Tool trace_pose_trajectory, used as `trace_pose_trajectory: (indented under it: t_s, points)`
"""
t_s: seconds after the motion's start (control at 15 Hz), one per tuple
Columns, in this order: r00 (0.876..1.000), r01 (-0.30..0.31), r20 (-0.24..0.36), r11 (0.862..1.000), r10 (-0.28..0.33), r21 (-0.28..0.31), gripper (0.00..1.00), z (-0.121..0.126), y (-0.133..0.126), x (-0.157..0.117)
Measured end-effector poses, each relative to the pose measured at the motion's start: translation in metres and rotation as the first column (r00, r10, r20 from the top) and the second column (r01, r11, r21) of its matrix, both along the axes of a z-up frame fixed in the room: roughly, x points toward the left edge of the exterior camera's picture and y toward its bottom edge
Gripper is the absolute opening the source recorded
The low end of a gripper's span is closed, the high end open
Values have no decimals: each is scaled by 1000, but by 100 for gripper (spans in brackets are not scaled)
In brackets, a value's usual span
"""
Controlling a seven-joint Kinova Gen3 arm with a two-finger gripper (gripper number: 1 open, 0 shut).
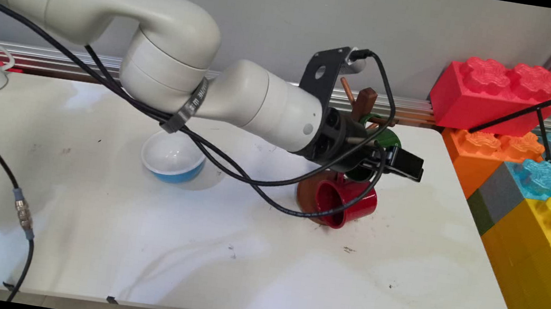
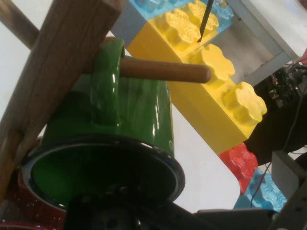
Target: Pick up the green mug from the rack
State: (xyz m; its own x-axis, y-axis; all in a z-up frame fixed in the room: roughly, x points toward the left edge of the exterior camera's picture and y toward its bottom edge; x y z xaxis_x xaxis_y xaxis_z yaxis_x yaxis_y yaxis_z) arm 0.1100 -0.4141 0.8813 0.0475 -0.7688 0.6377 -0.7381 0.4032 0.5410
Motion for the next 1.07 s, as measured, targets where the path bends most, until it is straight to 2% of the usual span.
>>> trace_pose_trajectory:
  t_s: [1.0,1.07]
  points:
    - [1000,-10,-16,1000,9,-27,100,-6,-8,-4]
    - [1000,-9,-14,1000,8,-30,0,-6,-8,-3]
